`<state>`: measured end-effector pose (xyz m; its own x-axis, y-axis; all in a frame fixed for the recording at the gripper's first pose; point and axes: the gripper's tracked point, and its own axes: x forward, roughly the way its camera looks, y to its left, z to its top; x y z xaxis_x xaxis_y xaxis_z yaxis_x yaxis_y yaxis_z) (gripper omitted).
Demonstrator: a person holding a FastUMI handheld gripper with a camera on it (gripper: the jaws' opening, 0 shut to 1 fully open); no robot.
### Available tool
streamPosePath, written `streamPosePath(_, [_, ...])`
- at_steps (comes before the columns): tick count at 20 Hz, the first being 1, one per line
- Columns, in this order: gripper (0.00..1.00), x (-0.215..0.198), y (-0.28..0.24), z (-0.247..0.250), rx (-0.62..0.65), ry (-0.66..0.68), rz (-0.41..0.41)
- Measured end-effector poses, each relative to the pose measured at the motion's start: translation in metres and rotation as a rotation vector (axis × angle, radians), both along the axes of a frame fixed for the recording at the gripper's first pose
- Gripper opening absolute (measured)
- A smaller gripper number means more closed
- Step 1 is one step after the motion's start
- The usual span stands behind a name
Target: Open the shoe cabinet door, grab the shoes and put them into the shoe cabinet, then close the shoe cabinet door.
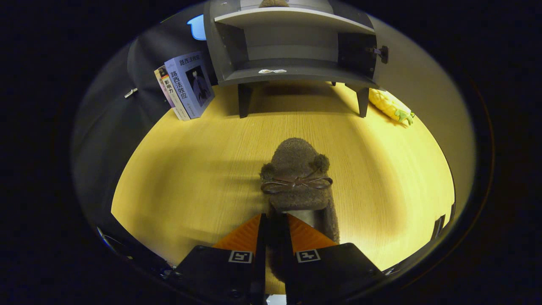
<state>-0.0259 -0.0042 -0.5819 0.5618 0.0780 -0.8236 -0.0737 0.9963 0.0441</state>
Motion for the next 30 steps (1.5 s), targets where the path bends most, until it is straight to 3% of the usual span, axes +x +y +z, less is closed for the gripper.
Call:
streamPosePath(11, [0.24, 0.056, -0.003, -0.018, -0.028, -0.153, 0.001])
streamPosePath(18, [0.2, 0.088, -0.009, -0.02, 0.012, -0.206, -0.064])
streamPosePath(25, [0.19, 0.096, -0.009, -0.019, 0.022, -0.271, -0.057])
streamPosePath(30, [0.12, 0.097, -0.009, -0.022, -0.009, -0.262, -0.042])
